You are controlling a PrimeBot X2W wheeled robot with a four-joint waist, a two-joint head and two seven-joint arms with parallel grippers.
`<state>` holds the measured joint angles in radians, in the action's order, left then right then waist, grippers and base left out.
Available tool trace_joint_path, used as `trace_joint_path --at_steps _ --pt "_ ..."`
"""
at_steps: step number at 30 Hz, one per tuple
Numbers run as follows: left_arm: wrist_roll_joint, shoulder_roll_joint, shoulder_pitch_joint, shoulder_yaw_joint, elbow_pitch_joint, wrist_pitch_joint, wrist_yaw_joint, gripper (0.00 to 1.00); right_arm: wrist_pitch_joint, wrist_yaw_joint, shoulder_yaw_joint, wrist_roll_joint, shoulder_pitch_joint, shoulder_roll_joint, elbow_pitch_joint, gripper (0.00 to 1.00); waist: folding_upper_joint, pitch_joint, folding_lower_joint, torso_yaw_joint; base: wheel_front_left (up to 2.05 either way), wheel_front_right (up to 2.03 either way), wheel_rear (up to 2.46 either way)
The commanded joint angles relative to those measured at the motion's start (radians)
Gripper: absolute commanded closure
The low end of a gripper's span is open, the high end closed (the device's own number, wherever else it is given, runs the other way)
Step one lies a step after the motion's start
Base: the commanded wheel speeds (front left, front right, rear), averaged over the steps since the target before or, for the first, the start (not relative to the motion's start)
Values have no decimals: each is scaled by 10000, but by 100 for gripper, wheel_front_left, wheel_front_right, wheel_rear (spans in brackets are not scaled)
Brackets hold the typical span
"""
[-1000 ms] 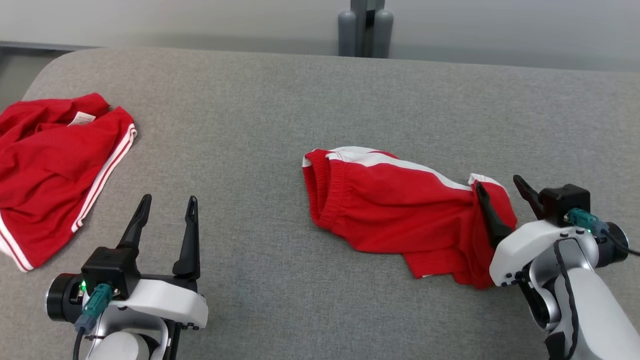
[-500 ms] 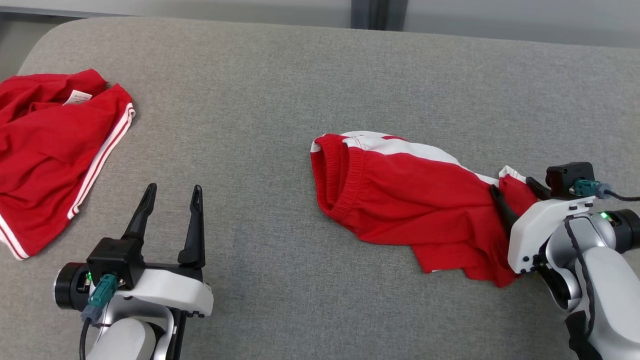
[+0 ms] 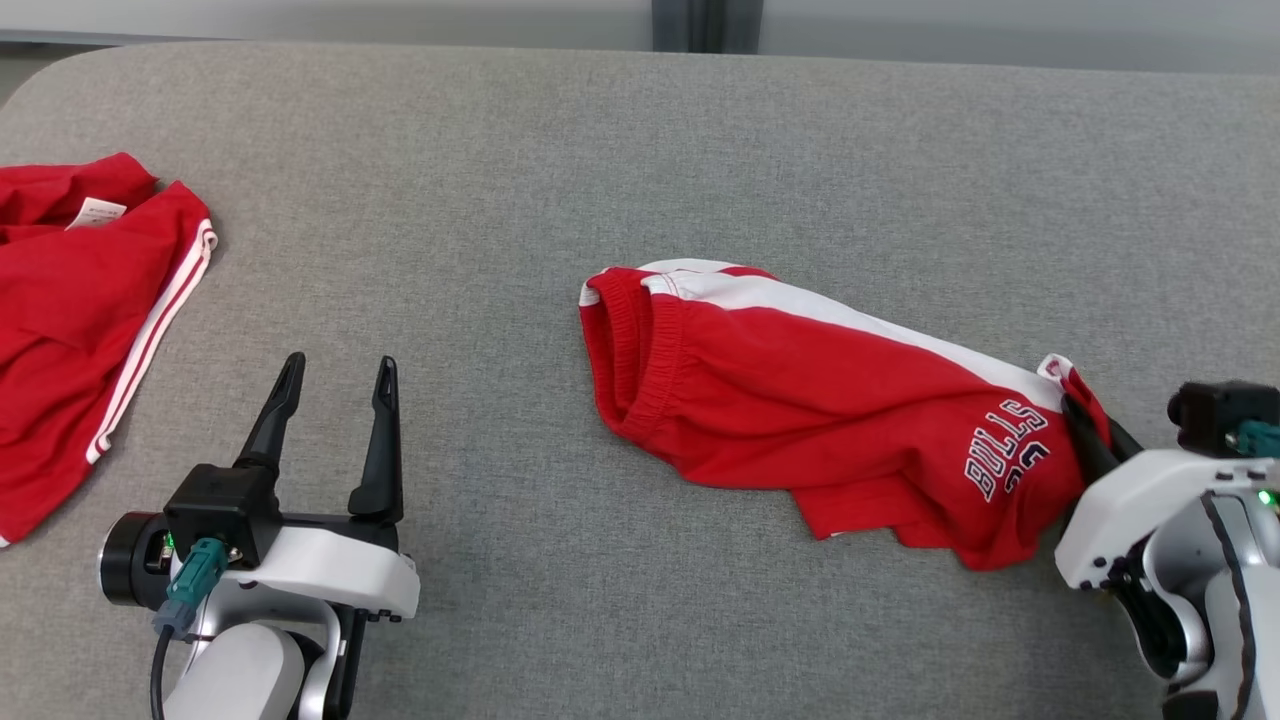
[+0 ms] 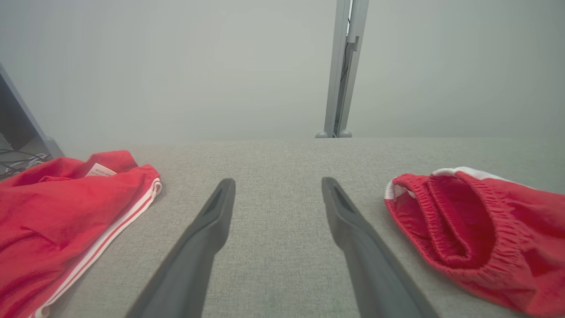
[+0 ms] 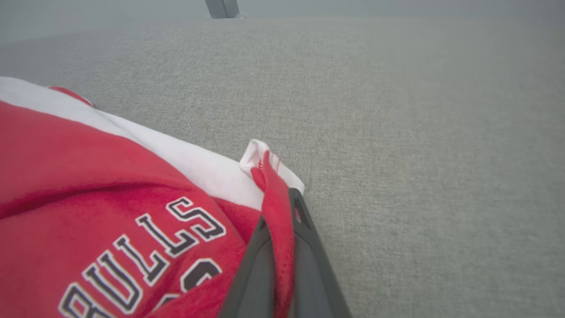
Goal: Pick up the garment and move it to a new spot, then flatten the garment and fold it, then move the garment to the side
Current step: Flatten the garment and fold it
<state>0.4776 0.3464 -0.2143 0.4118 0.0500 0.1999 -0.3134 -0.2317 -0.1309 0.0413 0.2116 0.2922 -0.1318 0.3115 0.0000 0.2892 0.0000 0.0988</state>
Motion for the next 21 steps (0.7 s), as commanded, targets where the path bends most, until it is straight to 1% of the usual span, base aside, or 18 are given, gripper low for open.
trace_joint_path --at_steps 1,2,3,4,5,6,11,15,18,21 --pt "16 86 -163 -25 34 36 13 0 102 1 173 115 -214 64 -30 100 0 -34 0 -38 0 0 0" --pt "19 96 -161 -25 34 28 -3 0 181 1 358 102 -293 133 -76 100 0 -50 0 -61 0 0 0" --pt "25 99 -156 -32 33 21 -19 0 288 1 509 38 -366 168 -112 91 0 -67 0 -83 0 0 0" --pt "28 103 -143 -30 33 11 -34 0 392 1 649 73 -452 267 -98 69 0 -101 0 -106 0 0 0" --pt "37 112 -121 -34 30 1 -43 0 507 1 794 72 -559 335 -50 18 0 -135 0 -131 0 0 0" --pt "43 128 -97 -30 21 -12 -44 0 710 1 931 -47 -631 362 -38 0 0 -159 0 -151 0 0 0" --pt "68 250 93 -62 -21 -120 -120 0 1470 -1 1730 27 -965 556 139 0 0 -375 0 -286 0 0 0" --pt "133 385 292 -123 -104 -198 -216 0 2168 -1 2392 57 -1193 666 -146 0 0 -684 0 -414 0 0 0" --pt "136 480 476 -195 -236 -243 -335 0 2663 -1 2556 -68 -1222 722 -808 0 0 -920 0 -535 0 0 0" --pt "125 623 646 -248 -392 -318 -443 0 2983 -1 2261 -190 -1224 759 -1680 0 0 -1168 0 -649 0 0 0"
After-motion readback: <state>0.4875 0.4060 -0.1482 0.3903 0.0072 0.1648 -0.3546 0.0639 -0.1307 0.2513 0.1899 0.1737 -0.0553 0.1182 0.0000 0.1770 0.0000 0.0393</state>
